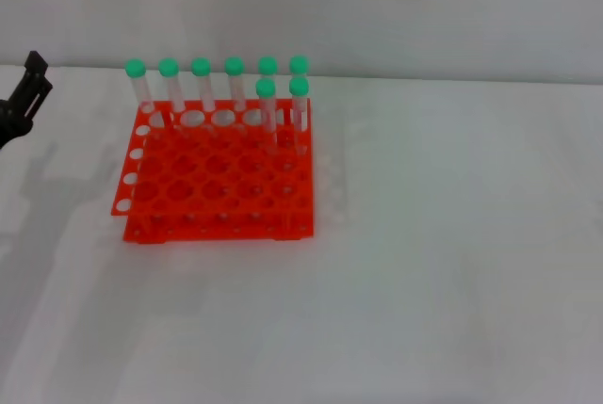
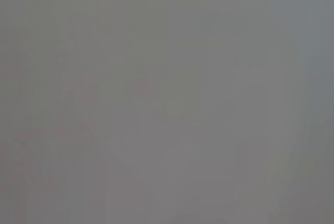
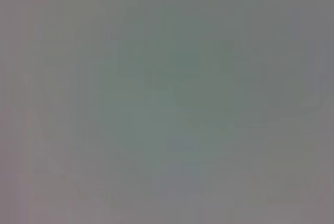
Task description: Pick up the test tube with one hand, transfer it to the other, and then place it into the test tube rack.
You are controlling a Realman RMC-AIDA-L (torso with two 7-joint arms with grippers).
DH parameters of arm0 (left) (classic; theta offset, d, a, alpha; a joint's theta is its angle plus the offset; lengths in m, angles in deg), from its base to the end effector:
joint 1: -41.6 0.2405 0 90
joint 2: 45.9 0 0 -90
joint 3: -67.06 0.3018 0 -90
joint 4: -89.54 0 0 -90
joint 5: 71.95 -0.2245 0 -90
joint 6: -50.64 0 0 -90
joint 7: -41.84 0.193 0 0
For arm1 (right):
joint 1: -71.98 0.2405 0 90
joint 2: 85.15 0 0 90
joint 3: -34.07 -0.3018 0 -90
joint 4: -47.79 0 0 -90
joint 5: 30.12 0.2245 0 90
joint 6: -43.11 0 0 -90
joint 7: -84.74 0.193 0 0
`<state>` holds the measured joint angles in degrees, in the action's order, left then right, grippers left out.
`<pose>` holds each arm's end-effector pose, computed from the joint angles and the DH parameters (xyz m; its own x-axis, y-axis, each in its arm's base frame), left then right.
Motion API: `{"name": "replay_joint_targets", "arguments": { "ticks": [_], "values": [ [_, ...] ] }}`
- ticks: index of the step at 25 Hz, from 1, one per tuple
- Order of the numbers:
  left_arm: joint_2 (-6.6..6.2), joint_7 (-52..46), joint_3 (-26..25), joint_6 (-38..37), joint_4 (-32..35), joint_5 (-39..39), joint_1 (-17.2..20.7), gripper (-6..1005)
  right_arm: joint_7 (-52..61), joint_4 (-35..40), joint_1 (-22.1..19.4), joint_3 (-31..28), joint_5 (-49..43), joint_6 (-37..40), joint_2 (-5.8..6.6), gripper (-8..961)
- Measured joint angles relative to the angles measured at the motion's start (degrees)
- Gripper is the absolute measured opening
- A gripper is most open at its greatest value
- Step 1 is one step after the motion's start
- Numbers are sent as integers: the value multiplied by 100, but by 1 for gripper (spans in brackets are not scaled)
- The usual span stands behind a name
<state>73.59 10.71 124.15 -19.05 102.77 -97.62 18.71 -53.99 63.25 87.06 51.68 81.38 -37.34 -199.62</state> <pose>-0.3751 0.4101 0.0200 0.5409 -0.1585 0.8260 0.8177 -0.1310 -0.5605 0.4419 0.3363 0.0897 0.6034 0.1495 -0.7833 -0.7804 -0.0912 -0.6186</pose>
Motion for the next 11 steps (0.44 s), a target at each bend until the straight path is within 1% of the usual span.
{"name": "replay_joint_targets", "arguments": {
  "ticks": [3, 6, 8, 11],
  "values": [
    [7, 409, 4, 4, -329, 256, -213, 894, -145, -21, -49, -33, 10, 12, 0, 859],
    [29, 796, 3, -12, -668, 702, -425, 894, -318, -77, -54, -29, -7, 69, -5, 860],
    [38, 896, 3, -2, -861, 1052, -563, 894, -425, -119, -47, -8, -24, 120, -8, 860],
    [32, 922, 23, 77, -1008, 1348, -685, 894, -496, -179, -57, -39, -20, 131, -10, 860]
  ]
}}
